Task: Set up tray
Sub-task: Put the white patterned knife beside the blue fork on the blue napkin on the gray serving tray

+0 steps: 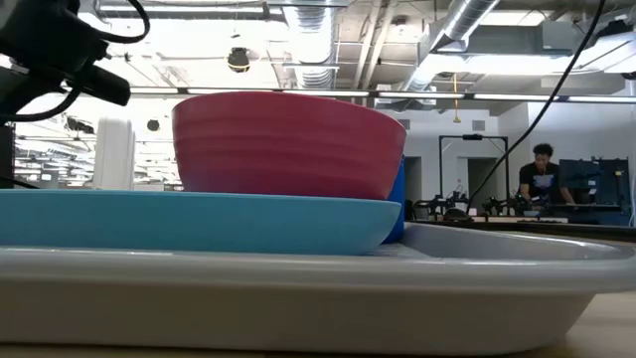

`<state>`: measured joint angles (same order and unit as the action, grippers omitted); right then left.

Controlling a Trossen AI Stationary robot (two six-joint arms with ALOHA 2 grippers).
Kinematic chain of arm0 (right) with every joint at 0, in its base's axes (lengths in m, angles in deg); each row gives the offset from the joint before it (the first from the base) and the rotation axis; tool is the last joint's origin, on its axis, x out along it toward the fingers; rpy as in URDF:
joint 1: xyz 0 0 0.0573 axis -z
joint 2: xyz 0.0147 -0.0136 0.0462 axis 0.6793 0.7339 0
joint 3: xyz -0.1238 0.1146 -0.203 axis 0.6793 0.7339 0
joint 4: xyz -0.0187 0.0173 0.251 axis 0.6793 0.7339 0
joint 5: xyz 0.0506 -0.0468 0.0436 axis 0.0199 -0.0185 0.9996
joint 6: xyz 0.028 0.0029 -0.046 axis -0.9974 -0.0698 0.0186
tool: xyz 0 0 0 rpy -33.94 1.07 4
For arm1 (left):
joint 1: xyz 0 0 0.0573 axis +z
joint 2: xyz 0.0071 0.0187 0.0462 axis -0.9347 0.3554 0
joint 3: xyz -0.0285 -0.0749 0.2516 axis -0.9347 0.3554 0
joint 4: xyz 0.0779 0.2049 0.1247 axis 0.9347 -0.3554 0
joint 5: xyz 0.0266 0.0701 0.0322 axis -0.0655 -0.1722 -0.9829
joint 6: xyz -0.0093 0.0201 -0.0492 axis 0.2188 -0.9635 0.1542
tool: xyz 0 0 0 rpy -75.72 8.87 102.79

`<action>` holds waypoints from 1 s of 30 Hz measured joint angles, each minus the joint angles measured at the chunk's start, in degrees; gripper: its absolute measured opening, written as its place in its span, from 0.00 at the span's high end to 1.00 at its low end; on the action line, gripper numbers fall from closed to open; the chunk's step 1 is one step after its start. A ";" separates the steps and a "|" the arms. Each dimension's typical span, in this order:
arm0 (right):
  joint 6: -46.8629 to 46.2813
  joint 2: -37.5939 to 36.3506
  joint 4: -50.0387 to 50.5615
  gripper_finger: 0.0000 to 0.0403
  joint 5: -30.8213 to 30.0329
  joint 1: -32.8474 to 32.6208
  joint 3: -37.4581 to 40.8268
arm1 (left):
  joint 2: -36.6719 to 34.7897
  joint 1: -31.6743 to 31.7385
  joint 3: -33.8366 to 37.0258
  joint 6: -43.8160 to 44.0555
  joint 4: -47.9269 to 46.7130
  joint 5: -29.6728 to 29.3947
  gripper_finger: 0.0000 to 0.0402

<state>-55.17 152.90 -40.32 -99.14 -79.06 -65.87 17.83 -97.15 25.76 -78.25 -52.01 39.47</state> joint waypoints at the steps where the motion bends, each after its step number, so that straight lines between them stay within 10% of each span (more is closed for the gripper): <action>1: 0.00 0.00 0.00 1.00 0.00 0.00 0.00 | 0.00 0.00 0.00 0.44 -0.09 0.23 0.90; 17: -0.46 0.00 1.36 1.00 -0.03 0.03 0.02 | 0.00 -0.07 -0.40 1.05 -0.11 -7.65 0.66; 30: -0.83 -1.17 6.18 1.00 -7.15 -2.13 0.04 | -0.35 -8.44 -5.31 38.77 -5.08 -7.21 0.82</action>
<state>-56.00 151.74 -34.15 -106.29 -81.19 -65.83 17.48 -105.59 20.45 -39.48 -57.09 32.26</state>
